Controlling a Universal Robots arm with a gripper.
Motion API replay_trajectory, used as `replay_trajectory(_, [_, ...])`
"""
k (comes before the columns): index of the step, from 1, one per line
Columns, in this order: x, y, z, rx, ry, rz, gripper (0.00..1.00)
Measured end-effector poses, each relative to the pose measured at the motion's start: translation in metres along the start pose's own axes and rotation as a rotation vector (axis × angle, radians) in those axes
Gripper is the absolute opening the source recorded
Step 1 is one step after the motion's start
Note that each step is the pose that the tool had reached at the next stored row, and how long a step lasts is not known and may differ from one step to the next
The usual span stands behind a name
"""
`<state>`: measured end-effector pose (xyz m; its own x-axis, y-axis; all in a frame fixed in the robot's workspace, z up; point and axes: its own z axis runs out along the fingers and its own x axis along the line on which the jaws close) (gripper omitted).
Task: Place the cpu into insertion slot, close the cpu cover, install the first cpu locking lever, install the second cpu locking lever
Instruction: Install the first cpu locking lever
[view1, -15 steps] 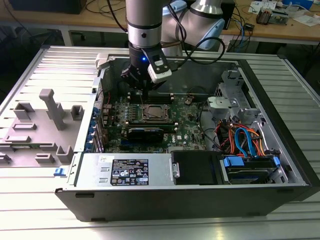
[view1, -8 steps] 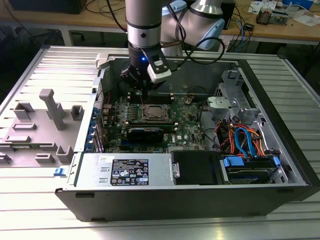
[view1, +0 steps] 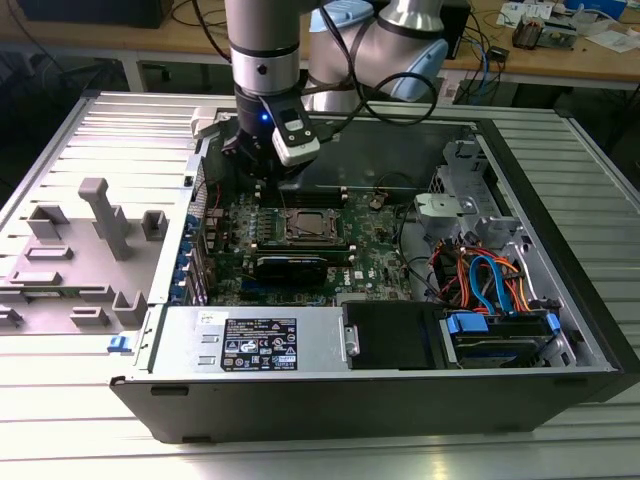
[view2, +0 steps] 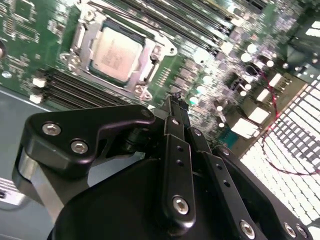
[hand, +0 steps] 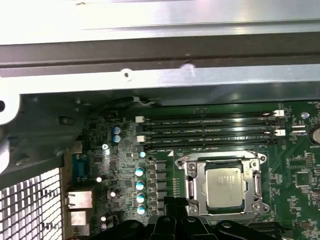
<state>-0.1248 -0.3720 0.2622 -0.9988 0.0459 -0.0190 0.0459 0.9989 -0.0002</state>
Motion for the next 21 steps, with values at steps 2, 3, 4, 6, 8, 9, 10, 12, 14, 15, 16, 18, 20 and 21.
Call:
replay_trajectory(2, [0.0019, 0.0000, 0.0000, -0.0007, -0.0001, -0.002, 0.11])
replay_trajectory(3, [0.0025, 0.0000, 0.0000, -0.0010, -0.0001, -0.013, 0.11])
replay_trajectory(4, [0.0025, 0.0000, 0.0000, -0.0014, -0.0001, -0.033, 0.11])
replay_trajectory(6, [0.0026, 0.0002, 0.0000, -0.0021, -0.0001, -0.070, 0.11])
replay_trajectory(8, [0.0027, 0.0005, 0.0000, -0.0025, 0.0000, -0.074, 0.11])
replay_trajectory(9, [0.0027, 0.0008, 0.0000, -0.0027, 0.0000, -0.074, 0.11])
replay_trajectory(10, [0.0028, 0.0019, 0.0000, -0.0029, -0.0001, -0.074, 0.11])
replay_trajectory(12, [0.0032, 0.0032, 0.0000, -0.0032, -0.0001, -0.074, 0.11])
replay_trajectory(14, [0.0036, 0.0056, 0.0000, -0.0032, 0.0000, -0.076, 0.11])
replay_trajectory(15, [0.0036, 0.0065, 0.0000, -0.0032, 0.0000, -0.076, 0.11])
replay_trajectory(16, [0.0037, 0.0078, 0.0000, -0.0032, 0.0000, -0.077, 0.11])
replay_trajectory(18, [0.0039, 0.0108, 0.0001, -0.0033, 0.0000, -0.078, 0.11])
replay_trajectory(20, [0.0047, 0.0132, 0.0003, -0.0036, 0.0001, -0.079, 0.11])
replay_trajectory(21, [0.0052, 0.0138, 0.0005, -0.0045, 0.0000, -0.079, 0.11])
